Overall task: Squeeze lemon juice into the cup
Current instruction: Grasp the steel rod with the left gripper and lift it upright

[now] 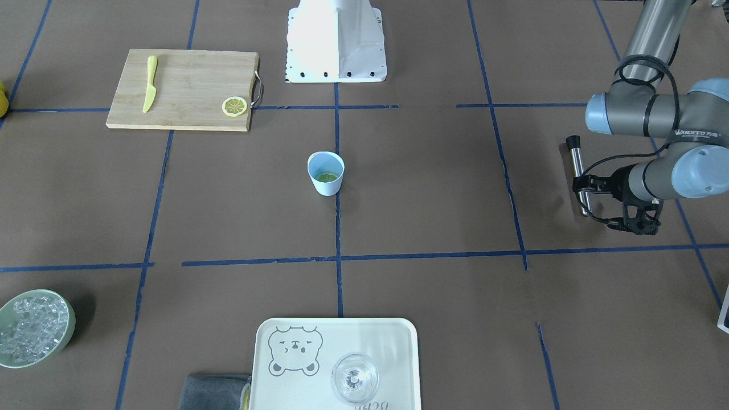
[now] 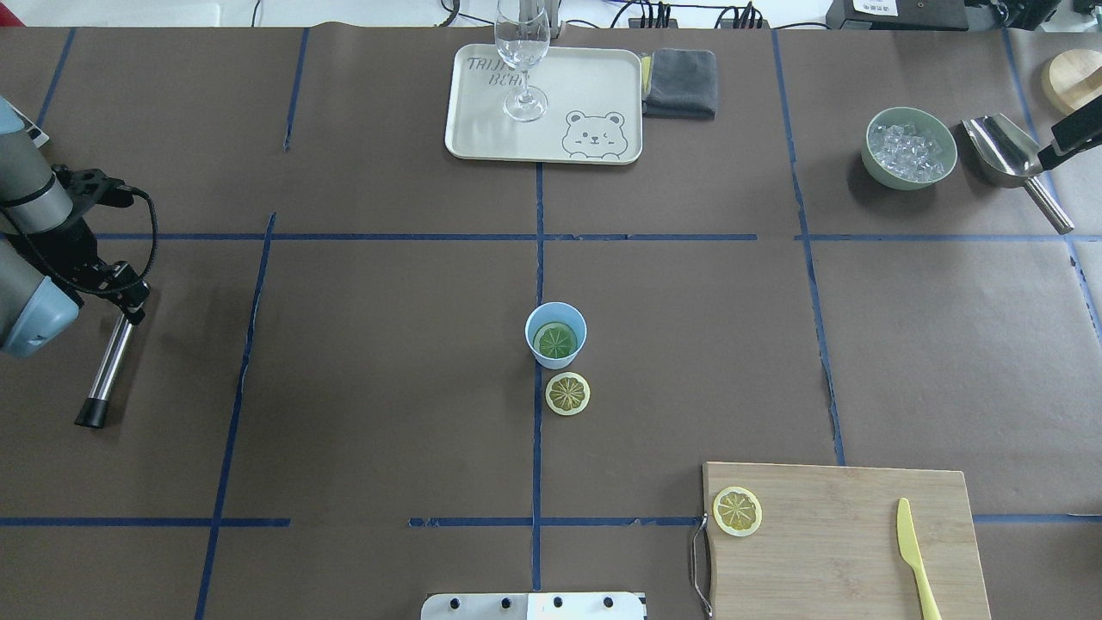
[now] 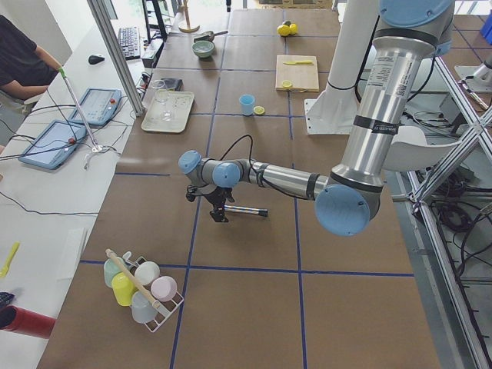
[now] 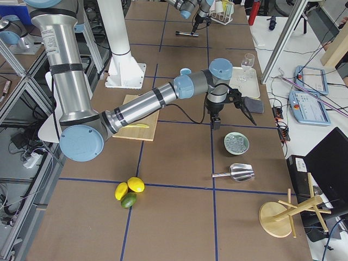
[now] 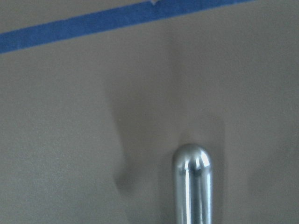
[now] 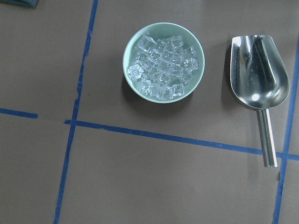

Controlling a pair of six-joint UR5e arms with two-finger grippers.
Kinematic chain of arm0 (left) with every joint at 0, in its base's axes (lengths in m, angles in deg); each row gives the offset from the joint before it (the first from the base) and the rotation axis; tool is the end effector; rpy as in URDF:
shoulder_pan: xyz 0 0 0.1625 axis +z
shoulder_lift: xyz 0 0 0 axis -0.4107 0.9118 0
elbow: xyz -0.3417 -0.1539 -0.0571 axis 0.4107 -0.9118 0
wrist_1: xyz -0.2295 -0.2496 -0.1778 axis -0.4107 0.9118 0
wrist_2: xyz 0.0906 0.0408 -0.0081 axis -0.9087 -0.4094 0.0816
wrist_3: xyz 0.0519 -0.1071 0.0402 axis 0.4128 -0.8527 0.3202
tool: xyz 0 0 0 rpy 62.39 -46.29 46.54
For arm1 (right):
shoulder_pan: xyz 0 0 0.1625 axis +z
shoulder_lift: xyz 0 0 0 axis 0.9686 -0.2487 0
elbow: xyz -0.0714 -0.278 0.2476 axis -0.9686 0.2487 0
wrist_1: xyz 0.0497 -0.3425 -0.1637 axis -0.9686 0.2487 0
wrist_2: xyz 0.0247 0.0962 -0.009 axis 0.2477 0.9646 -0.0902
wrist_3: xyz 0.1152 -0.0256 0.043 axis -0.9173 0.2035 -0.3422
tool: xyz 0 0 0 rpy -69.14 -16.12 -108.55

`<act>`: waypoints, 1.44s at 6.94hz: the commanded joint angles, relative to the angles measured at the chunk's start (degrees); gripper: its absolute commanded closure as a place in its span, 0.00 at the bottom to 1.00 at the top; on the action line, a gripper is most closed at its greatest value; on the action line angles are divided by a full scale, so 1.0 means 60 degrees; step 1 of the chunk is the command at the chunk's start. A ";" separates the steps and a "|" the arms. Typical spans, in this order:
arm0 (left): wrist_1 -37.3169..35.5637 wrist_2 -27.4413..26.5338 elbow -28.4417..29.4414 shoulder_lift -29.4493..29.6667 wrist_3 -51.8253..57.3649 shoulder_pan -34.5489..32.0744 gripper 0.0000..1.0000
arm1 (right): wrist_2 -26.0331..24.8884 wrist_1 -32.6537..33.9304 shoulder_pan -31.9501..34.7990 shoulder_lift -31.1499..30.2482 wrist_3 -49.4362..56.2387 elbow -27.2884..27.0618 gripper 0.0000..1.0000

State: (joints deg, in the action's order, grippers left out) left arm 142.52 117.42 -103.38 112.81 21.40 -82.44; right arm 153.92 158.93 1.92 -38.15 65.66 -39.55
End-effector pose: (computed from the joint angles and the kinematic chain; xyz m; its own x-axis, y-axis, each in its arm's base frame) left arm 0.2557 -0.4933 0.5705 0.6761 0.1854 -0.7131 -0.3746 0.9199 -0.1160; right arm -0.0650 -0.5081 0.4200 0.6891 -0.1438 0.7102 0.0567 0.9878 0.1451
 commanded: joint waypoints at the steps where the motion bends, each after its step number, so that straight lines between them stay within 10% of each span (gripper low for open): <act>1: 0.0018 0.0012 -0.0076 0.0015 -0.0620 0.0001 0.00 | 0.0006 0.0000 0.0000 -0.0013 0.0000 -0.0003 0.00; 6: 0.0193 0.0012 -0.0077 0.0015 -0.0916 0.0250 0.01 | -0.0009 0.0000 0.0000 -0.0013 0.0000 -0.0003 0.00; 10: 0.0150 -0.0002 -0.0120 -0.0029 -0.0945 0.0250 0.84 | 0.0006 0.0014 0.0000 -0.0013 -0.0015 -0.0017 0.00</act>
State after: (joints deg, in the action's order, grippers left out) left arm 143.56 117.47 -103.90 112.66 15.80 -80.94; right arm 153.95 158.97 1.92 -38.23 65.59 -39.62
